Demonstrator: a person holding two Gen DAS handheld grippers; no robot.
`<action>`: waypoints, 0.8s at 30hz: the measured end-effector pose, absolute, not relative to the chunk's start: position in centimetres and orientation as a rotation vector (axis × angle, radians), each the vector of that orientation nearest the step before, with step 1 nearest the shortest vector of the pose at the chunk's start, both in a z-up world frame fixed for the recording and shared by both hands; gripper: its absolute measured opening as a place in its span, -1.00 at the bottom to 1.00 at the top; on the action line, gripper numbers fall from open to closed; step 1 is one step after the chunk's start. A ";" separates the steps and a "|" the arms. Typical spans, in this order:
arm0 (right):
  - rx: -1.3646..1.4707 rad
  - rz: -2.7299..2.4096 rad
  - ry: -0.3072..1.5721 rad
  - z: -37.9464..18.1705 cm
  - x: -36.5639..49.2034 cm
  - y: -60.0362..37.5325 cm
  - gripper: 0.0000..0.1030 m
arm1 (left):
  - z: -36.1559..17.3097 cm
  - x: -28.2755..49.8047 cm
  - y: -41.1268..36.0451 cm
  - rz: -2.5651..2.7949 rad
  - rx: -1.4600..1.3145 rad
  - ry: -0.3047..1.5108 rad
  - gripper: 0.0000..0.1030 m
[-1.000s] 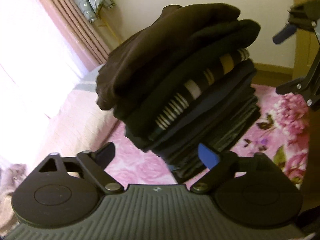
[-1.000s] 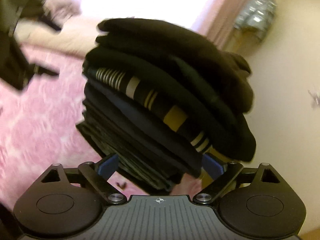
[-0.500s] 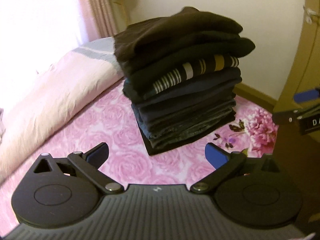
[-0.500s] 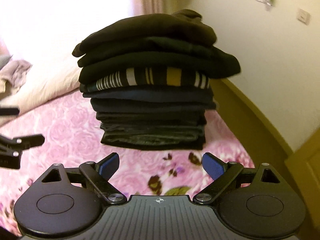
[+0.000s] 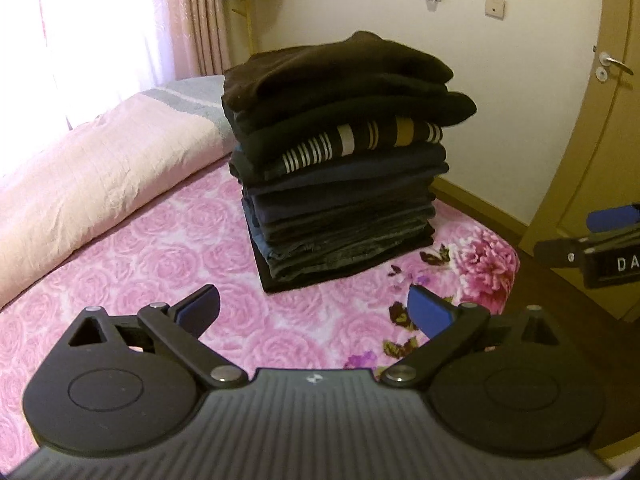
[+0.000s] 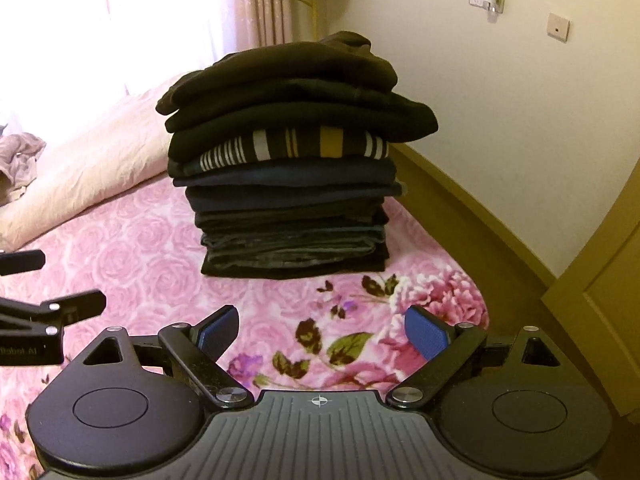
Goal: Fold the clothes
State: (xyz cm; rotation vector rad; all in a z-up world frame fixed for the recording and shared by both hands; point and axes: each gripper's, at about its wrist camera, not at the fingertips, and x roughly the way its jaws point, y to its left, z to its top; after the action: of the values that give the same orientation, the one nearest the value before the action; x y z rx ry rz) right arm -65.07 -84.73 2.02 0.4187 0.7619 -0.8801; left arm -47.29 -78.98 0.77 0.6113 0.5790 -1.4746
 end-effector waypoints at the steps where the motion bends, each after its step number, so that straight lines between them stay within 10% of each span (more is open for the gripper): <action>1: 0.416 -0.879 0.761 2.1 -65.2 -84.8 0.80 | 0.8 -47.6 -79.2 -1.463 0.618 0.582 0.93; 24: 0.407 -0.730 0.790 1.3 -67.8 -90.1 0.80 | 0.6 -53.3 -81.6 -1.296 0.613 0.684 0.90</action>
State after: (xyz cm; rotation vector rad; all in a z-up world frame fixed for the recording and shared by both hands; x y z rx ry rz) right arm -67.82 -90.06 1.35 0.4075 0.7902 -0.7303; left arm -53.27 -81.62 0.60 0.6127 0.6842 -1.2958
